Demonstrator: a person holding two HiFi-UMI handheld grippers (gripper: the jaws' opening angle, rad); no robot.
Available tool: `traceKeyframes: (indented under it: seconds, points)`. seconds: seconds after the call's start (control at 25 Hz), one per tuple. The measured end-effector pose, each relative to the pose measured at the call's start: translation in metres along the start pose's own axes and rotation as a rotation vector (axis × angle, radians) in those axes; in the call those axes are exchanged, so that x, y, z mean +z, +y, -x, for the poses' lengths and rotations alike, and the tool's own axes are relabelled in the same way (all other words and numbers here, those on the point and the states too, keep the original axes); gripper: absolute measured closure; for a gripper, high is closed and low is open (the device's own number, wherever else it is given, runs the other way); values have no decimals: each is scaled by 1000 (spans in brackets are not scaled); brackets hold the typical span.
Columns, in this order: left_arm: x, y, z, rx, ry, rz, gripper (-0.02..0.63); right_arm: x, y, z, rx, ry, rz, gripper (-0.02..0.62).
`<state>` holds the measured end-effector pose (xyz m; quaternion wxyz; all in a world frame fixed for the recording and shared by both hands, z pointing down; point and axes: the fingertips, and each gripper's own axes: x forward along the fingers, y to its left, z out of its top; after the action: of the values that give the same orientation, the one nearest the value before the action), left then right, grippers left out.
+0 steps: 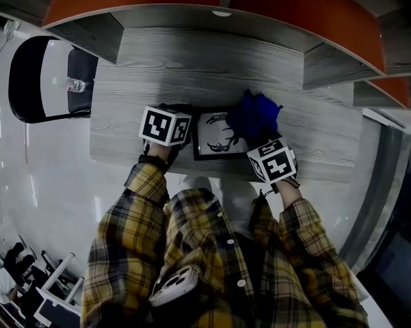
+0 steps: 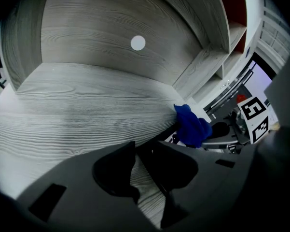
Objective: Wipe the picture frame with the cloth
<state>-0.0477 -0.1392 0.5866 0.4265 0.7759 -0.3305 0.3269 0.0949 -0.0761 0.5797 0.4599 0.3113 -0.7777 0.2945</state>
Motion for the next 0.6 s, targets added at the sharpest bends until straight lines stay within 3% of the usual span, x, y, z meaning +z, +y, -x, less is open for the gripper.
traceKeyframes:
  seconds: [0.6]
  points:
    - [1, 0, -1, 6, -5, 6, 485, -59, 42, 26, 114, 77, -25, 554]
